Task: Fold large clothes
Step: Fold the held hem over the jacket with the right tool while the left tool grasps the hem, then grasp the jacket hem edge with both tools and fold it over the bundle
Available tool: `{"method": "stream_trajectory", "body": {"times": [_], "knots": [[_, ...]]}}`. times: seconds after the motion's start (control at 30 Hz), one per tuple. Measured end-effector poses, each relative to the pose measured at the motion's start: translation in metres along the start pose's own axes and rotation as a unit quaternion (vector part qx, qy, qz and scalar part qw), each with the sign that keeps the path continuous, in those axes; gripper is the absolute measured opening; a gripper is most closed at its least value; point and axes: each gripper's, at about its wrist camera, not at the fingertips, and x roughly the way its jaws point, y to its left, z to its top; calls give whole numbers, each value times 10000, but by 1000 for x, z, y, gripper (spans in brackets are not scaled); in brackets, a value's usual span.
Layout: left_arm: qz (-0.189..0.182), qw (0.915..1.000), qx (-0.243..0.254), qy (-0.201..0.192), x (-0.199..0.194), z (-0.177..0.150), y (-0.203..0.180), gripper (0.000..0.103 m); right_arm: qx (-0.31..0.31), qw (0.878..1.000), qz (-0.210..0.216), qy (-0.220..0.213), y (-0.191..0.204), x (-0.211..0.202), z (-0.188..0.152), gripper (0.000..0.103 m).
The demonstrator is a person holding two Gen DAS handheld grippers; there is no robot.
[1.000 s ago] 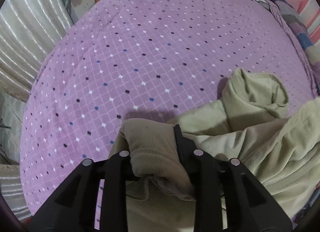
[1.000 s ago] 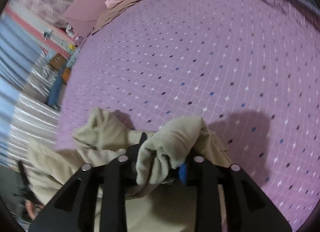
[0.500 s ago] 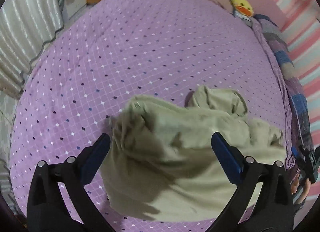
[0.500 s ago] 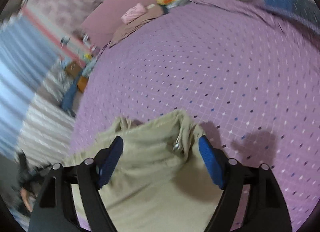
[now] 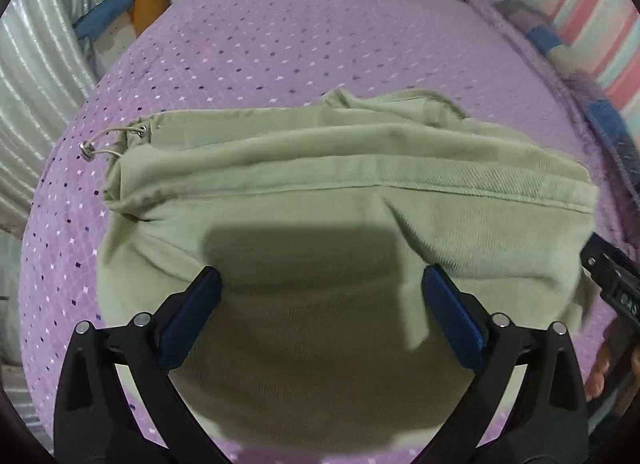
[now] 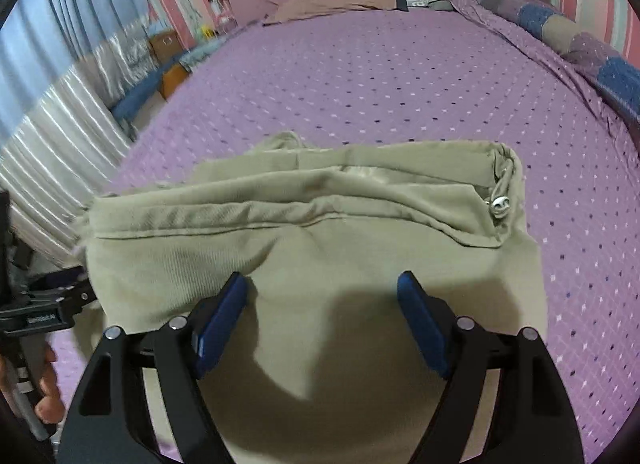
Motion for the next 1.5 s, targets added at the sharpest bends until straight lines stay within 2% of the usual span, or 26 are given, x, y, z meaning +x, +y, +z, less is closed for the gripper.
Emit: {"method": "stream_trajectory", "body": {"times": [0.13, 0.27, 0.37, 0.53, 0.8, 1.07, 1.5], "knots": [[360, 9992, -144, 10, 25, 25, 4, 100, -90, 9995, -308, 63, -1, 30, 19, 78], [775, 9966, -225, 173, 54, 54, 12, 100, -90, 9978, -579, 321, -4, 66, 40, 78], [862, 9950, -339, 366, 76, 69, 18, 100, -121, 9968, -648, 444, -4, 88, 47, 79], [1136, 9928, -334, 200, 99, 79, 18, 100, -172, 9956, -844, 357, -1, 115, 54, 84], [1033, 9926, -642, 28, 126, 91, 32, 100, -6, 9962, -869, 65, -6, 142, 64, 90], [1034, 9905, -692, -585, 129, 76, 40, 100, 129, 9970, -720, -255, -12, 148, 59, 95], [804, 9887, -812, -969, 134, 54, 52, 100, 220, 9969, -679, -325, -12, 157, 58, 99]]}}
